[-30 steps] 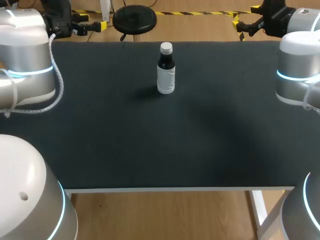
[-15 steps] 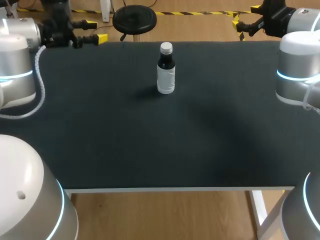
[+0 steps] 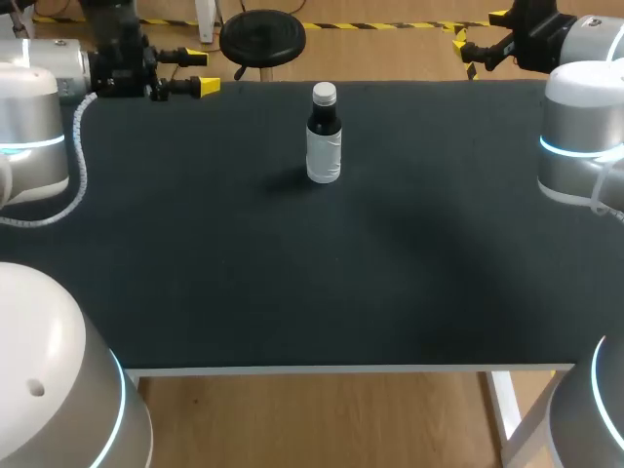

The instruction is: Unscrew the bottle cap

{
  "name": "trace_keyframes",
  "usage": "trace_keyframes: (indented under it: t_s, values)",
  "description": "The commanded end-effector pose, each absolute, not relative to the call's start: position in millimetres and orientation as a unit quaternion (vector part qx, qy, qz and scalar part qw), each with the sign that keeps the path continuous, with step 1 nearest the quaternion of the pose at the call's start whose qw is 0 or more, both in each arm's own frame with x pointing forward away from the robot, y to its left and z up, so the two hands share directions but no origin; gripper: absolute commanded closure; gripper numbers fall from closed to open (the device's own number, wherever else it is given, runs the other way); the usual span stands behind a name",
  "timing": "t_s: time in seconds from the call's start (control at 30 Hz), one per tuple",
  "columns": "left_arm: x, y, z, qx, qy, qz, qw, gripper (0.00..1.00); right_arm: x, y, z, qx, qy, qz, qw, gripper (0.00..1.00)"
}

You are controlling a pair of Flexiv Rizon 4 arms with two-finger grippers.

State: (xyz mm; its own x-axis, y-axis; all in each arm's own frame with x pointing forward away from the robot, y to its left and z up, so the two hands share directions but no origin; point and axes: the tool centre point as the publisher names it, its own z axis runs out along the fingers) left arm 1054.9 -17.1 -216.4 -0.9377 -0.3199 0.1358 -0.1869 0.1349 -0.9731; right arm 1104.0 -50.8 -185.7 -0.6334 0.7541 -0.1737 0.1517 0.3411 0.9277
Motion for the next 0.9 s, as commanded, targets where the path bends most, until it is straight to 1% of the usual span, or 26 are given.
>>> trace_keyframes:
  t_s: [0.03,0.5,0.7,0.9]
  values:
    - [1056,-18,-217,-0.168,0.752,-0.636,0.051,0.00,1104,-51,-185,0.299,0.760,0.490,0.307,0.00]
    - [1056,-18,-217,-0.168,0.752,-0.636,0.051,0.00,1104,-51,-185,0.299,0.760,0.490,0.307,0.00]
    - [1050,-32,-226,-0.092,0.748,-0.656,0.034,0.00,1104,-51,-185,0.299,0.760,0.490,0.307,0.00]
    - [1046,-49,-238,-0.039,0.738,-0.673,0.041,0.00,1104,-51,-185,0.299,0.760,0.490,0.307,0.00]
